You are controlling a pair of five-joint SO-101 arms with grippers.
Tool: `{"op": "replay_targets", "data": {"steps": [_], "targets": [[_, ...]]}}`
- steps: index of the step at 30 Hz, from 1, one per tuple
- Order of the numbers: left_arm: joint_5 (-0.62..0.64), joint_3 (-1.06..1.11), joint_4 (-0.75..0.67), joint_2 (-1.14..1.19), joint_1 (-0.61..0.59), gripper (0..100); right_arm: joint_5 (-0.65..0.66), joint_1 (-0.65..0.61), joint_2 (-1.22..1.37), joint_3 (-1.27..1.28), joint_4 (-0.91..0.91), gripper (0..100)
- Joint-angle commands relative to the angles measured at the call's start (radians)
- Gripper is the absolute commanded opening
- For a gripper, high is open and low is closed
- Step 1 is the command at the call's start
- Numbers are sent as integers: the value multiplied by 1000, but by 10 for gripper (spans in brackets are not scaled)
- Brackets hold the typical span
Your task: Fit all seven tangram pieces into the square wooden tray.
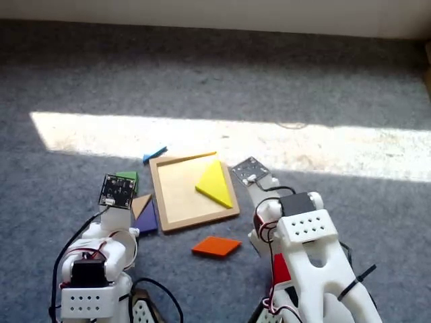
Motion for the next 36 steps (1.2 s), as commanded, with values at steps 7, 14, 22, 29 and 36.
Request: {"op": "replay_targets", "data": {"steps": [7, 14, 22, 29, 36], "targets": [[-3, 19, 6, -48, -8, 6, -23, 102, -22, 47, 1, 282], [-3, 19, 6, -48, -8, 6, -21, 214, -22, 213, -143, 282], [-3, 19, 6, -48, -8, 6, -28, 186, -19, 278, -237, 282], [-3, 19, 6, -48, -8, 6, -21, 186, 99, 341, -312, 179], [-3, 19, 6, -48, -8, 6, -21, 162, 145, 206, -302, 37]]}}
